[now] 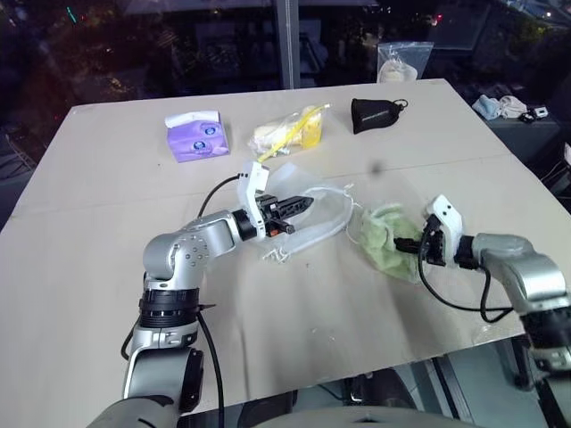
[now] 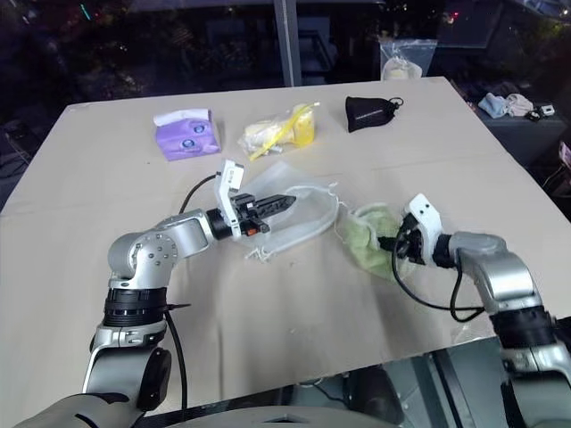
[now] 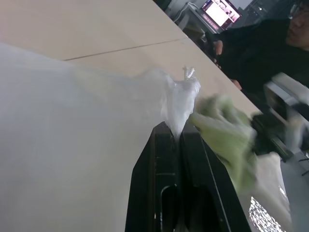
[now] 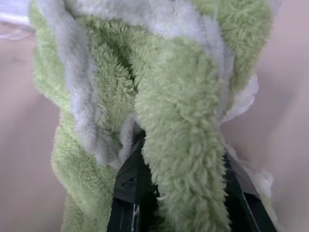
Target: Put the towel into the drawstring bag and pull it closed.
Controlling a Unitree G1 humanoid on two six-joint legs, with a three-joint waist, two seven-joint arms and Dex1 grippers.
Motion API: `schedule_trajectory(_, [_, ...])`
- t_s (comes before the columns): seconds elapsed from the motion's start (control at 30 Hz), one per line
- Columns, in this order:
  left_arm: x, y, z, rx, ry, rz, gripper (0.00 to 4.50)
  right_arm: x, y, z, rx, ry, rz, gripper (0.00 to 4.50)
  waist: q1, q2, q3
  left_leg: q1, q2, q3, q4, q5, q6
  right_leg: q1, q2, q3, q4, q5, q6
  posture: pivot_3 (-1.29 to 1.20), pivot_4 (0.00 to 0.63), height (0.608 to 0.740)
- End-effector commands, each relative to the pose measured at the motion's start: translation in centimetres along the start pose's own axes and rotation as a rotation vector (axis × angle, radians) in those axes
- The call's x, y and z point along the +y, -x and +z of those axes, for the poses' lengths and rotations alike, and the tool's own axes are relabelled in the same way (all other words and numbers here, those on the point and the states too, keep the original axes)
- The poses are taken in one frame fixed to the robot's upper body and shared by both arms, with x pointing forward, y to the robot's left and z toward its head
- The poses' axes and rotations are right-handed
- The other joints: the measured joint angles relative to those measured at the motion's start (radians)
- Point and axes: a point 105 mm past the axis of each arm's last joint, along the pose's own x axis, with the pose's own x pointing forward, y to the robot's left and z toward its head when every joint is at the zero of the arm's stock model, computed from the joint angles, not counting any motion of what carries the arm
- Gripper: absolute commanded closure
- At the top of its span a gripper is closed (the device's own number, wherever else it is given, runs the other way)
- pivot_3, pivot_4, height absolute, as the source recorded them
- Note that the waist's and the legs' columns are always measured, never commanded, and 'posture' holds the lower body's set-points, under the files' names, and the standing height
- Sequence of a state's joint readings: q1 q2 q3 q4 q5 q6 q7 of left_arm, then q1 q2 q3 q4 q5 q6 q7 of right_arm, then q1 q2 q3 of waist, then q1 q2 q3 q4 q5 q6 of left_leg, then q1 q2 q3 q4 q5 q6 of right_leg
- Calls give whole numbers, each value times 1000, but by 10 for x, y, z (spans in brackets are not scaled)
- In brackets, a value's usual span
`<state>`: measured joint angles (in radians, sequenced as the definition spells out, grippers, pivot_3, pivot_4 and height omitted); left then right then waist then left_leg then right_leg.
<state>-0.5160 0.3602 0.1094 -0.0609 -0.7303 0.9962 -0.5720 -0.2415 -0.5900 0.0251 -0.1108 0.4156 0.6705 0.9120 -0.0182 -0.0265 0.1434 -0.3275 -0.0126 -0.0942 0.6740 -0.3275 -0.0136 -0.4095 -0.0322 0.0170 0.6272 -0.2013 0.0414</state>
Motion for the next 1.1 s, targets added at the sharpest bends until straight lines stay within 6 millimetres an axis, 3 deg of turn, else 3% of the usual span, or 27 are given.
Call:
schedule_trajectory(0.03, [-12,-4,14,-24,-52,-41,4500,54,-2,43,-219,74,164,4274,-3,6,6,-2,0,0,-1,0,0,-4,0,1,1,0,0,0,150,740])
schedule_trajectory(0.17, [-19,-10,13,-11,-53,-70,4500,70,-30,58,-251,157,133,4301,-5,12,11,-3,-1,1,-2,0,0,-7,-2,5,1,0,0,0,150,740])
schedule_trajectory(0.23, [-22,-12,15,-13,-50,-88,4500,59,-54,63,-256,144,37,4313,-3,12,11,-3,-2,1,-2,0,0,-7,-2,5,0,0,1,0,150,740])
schedule_trajectory(0.37, [-27,-15,17,-17,-52,-114,4500,28,-102,41,-159,148,-129,4314,0,12,11,-3,-1,5,-3,0,-1,-8,-1,4,0,0,0,0,150,740])
schedule_trajectory(0.5, [-27,-14,17,-15,-61,-116,4500,11,-126,17,-10,214,-195,4317,-2,11,11,-4,-2,6,-5,0,-1,-10,-2,6,0,0,0,0,150,740])
schedule_trajectory(0.57, [-29,-12,18,-18,-66,-118,4500,-1,-130,12,38,198,-252,4317,-5,11,11,-3,-2,5,-5,0,-1,-9,-2,7,0,1,0,0,150,740])
schedule_trajectory(0.67, [-28,-7,15,-4,-76,-115,4500,-4,-134,26,-38,51,-252,4321,-13,11,10,0,-1,5,-5,0,-1,-6,-1,6,0,1,0,0,150,740])
schedule_trajectory(0.87, [-20,13,4,41,-110,-82,4500,-4,-121,52,-271,-417,-107,4334,-18,13,11,1,-2,3,-4,0,0,-5,-1,5,2,1,-1,0,150,740])
schedule_trajectory(0.97, [-15,17,0,55,-133,-62,4500,0,-116,65,-347,-536,-37,4334,-17,13,11,0,-2,2,-5,0,0,-5,-1,3,1,1,-1,0,150,740])
schedule_trajectory(1.1, [-15,17,-4,74,-152,-68,4500,15,-109,97,-483,-658,110,4335,-21,13,11,-2,-1,2,-7,0,0,-8,-1,4,-1,1,-1,0,150,740])
